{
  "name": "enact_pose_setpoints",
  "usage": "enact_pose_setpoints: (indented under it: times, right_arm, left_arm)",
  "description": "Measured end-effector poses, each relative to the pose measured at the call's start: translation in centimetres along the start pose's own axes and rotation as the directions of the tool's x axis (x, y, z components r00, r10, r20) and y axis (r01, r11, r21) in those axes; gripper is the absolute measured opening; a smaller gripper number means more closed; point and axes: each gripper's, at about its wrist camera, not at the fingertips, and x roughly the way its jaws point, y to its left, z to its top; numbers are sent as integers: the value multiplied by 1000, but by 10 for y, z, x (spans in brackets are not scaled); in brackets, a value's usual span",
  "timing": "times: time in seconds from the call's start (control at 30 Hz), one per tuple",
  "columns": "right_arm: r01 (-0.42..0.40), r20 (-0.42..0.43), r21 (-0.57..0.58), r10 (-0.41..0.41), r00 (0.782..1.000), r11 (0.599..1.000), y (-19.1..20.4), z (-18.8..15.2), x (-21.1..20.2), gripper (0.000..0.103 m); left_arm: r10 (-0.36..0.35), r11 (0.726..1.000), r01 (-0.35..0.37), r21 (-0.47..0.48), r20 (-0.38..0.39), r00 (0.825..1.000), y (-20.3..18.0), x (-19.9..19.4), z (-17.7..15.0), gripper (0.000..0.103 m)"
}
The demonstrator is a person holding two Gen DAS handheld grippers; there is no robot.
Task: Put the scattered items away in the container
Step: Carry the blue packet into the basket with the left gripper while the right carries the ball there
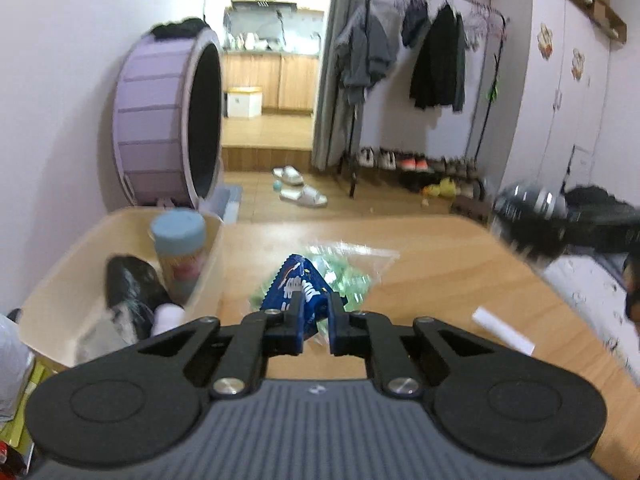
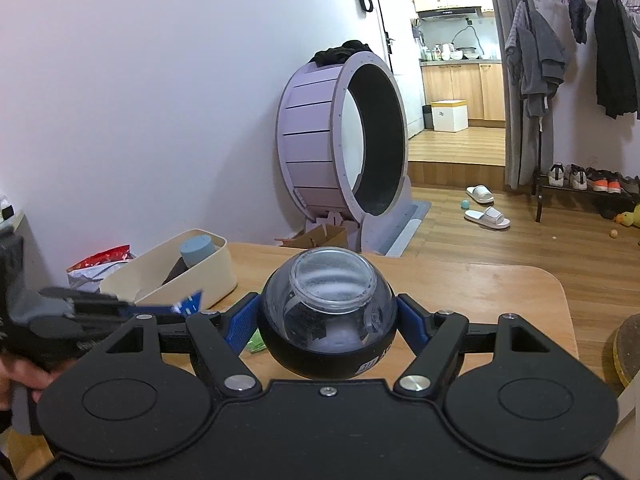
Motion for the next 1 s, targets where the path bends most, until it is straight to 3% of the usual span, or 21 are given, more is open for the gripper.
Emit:
enact_pose_setpoints:
  times: [0.2, 0.57, 0.63, 0.83, 1.0]
  right_arm:
    - [-44, -16, -38, 43, 999, 998, 23, 7, 11, 71]
    - [-142, -26, -89, 140, 990, 986, 73, 26, 50, 71]
    - [-157, -34, -93, 154, 987, 983, 82, 28, 58, 71]
    - [-198, -53, -109, 193, 980, 974, 99, 36, 80, 71]
    - [-225, -58, -125, 219, 974, 966, 113, 43, 94, 71]
  left_arm:
    - [90, 995, -87, -55, 45, 995, 33, -18, 11, 10]
    - [188, 974, -188, -128, -14, 982, 82, -6, 4, 15]
    - [193, 974, -195, -118, -30, 981, 85, -6, 3, 23]
    - [198, 968, -202, -149, -40, 979, 103, -17, -1, 27]
    - [179, 966, -175, -190, 4, 984, 109, -36, -1, 28]
